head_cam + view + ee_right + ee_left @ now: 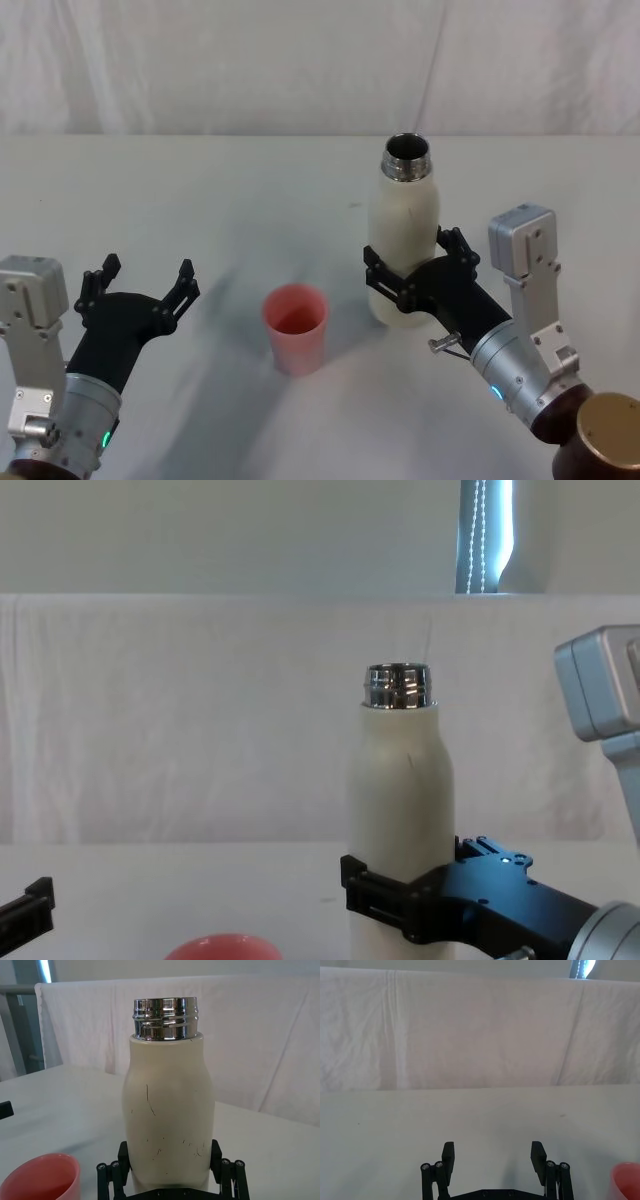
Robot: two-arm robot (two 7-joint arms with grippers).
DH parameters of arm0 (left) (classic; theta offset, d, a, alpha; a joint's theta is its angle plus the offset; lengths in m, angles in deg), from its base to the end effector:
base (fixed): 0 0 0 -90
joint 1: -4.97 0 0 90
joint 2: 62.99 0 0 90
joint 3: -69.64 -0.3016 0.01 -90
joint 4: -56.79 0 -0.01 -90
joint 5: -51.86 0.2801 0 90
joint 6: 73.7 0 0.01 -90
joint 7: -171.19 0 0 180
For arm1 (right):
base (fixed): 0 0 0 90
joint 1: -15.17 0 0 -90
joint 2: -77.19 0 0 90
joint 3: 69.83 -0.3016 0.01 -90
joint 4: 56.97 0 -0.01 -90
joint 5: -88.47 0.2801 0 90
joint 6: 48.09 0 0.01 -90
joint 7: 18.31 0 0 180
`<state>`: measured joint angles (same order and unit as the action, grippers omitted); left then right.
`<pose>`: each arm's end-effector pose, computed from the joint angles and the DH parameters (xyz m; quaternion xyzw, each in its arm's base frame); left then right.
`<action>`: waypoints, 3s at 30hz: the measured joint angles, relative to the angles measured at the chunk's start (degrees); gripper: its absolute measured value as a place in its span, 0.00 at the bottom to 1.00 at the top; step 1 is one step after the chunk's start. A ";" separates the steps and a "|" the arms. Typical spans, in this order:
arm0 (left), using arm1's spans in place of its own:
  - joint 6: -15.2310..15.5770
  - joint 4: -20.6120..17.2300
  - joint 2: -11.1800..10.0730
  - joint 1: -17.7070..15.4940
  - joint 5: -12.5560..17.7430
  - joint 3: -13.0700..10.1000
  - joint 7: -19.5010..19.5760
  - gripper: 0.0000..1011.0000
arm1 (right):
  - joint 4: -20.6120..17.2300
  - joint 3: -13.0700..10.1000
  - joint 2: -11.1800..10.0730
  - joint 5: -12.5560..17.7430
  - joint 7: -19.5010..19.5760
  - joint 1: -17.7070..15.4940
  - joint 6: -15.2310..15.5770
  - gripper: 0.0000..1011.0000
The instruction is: Grasp the thermos with one hand and pour water into the cup lid.
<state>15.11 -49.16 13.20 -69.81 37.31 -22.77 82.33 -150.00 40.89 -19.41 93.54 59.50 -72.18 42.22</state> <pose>0.2214 0.0434 -0.2960 -0.0174 0.0065 0.6616 0.7496 0.2947 0.0715 -0.2932 0.0072 -0.0297 -0.4763 0.8787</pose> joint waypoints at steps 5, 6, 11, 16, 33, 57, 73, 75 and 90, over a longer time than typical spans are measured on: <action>0.00 0.00 0.00 0.00 0.00 0.00 0.00 0.99 | 1.50 -0.12 0.56 0.32 0.00 0.49 -0.25 0.95; 0.00 0.00 0.00 0.00 0.00 0.00 0.00 0.99 | 1.83 -0.17 0.68 0.47 0.00 0.60 -0.33 0.95; 0.00 0.00 0.00 0.00 0.00 0.00 0.00 0.99 | 2.58 -0.28 1.01 0.76 0.00 0.84 -0.45 0.95; 0.00 0.00 0.00 0.00 0.00 0.00 0.00 0.99 | 3.12 -0.57 1.34 1.54 0.00 0.97 -0.32 0.95; 0.00 0.00 0.00 0.00 0.00 0.00 0.00 0.99 | 3.79 -0.77 1.53 2.34 0.15 1.06 0.21 0.95; 0.00 0.00 0.00 0.00 0.00 0.00 0.00 0.99 | -1.31 -0.23 0.54 0.34 1.41 -1.48 1.70 0.99; 0.00 0.00 0.00 0.00 0.00 0.00 0.00 0.99 | -6.09 -2.57 -0.98 0.86 1.78 -5.73 1.21 0.99; 0.00 0.00 0.00 0.00 0.00 0.00 0.00 0.99 | -6.60 -2.82 -1.10 0.96 1.84 -6.26 1.02 0.99; 0.00 0.00 0.00 0.00 0.00 0.00 0.00 0.99 | -10.80 -3.99 -1.98 0.20 2.87 -10.15 -0.14 0.99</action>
<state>15.11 -49.16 13.20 -69.81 37.31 -22.77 82.33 -160.80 36.90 -21.39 93.74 62.37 -82.34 42.07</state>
